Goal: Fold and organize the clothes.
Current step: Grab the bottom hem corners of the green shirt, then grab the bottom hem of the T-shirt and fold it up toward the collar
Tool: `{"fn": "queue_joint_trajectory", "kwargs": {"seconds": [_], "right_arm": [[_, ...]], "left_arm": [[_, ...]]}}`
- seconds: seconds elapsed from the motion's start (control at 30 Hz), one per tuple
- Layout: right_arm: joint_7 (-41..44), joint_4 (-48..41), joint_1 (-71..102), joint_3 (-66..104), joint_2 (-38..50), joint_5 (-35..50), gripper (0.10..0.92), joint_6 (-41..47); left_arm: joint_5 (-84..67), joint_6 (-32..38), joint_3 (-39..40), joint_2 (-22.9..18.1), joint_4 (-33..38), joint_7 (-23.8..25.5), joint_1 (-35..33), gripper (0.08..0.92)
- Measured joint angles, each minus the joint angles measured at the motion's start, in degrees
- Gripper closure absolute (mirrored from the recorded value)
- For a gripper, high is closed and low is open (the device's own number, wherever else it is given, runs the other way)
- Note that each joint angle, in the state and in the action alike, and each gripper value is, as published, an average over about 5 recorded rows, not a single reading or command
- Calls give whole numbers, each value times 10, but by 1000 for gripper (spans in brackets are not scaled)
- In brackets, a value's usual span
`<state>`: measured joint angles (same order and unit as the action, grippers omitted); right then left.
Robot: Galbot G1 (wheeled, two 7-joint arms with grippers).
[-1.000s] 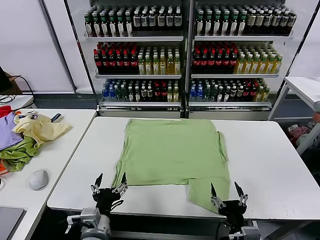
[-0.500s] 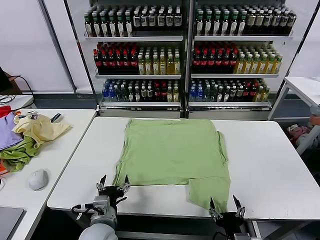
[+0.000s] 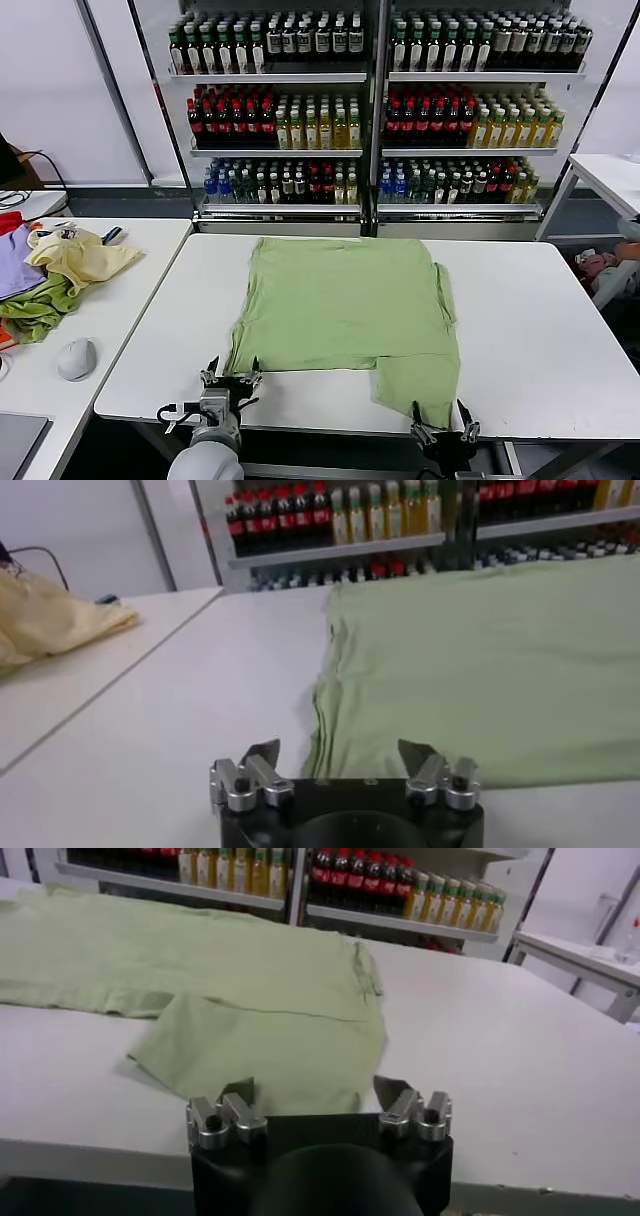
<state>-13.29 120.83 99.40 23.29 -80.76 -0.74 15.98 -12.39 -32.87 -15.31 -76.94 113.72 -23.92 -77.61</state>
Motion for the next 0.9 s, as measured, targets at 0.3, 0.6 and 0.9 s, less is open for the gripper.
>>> {"fn": "queue_joint_trajectory", "kwargs": {"seconds": [0.3, 0.6, 0.9], "right_arm": [[3, -1, 3, 3, -3, 10, 596, 7], [16, 6, 9, 9, 4, 20, 851, 0], [35, 28, -1, 28, 20, 41, 899, -32]], "left_arm": [[-34, 0, 4, 9, -3, -2, 0, 632], [-56, 0, -1, 17, -1, -2, -4, 879], [-75, 29, -12, 27, 39, 13, -18, 914]]}}
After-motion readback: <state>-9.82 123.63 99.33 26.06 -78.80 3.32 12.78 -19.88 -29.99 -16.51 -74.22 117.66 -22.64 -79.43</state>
